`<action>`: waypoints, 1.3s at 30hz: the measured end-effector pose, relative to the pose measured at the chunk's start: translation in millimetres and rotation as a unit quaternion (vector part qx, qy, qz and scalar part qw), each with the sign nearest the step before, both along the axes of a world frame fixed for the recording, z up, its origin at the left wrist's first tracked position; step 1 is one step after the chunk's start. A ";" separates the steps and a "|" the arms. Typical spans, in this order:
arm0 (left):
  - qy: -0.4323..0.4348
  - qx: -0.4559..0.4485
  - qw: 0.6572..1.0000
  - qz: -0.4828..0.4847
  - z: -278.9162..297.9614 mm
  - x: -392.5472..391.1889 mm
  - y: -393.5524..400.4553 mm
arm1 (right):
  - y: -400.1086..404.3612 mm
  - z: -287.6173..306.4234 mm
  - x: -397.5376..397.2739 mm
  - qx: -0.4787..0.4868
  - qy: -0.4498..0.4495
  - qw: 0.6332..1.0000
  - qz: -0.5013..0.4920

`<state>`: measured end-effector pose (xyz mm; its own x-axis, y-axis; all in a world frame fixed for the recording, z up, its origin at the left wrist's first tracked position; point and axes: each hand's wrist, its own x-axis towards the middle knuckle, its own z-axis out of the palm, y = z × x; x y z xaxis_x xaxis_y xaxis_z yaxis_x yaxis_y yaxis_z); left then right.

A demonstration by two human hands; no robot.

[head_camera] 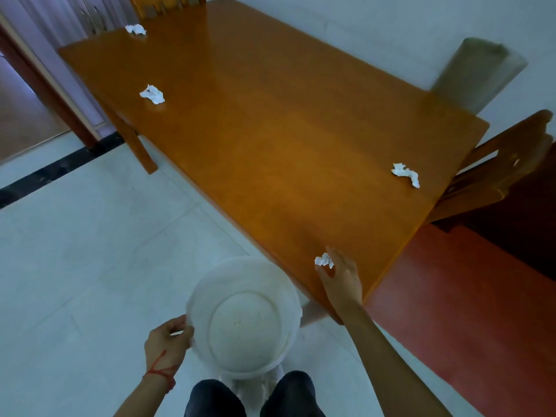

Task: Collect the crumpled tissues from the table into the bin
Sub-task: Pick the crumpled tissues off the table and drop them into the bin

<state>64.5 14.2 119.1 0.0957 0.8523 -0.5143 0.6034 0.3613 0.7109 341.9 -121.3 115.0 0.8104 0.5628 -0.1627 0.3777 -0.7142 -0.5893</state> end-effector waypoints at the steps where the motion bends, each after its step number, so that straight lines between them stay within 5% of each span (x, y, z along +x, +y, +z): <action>1: 0.004 -0.001 1.000 -0.002 0.1 1.4 1.3 | 1.5 -2.0 1.3 -0.003 -0.007 1.000 0.004; 18: 0.017 -0.011 1.000 0.003 -6.4 9.5 9.7 | 19.7 -9.3 -37.8 0.150 -0.078 0.979 0.110; 29: -0.019 -0.021 0.997 0.071 -8.3 -11.9 5.7 | 47.5 -9.8 -100.3 0.103 -0.013 0.950 0.293; 39: -0.031 -0.012 0.980 0.197 -5.0 -71.6 0.1 | 71.5 -9.9 -98.0 0.052 0.022 0.957 0.285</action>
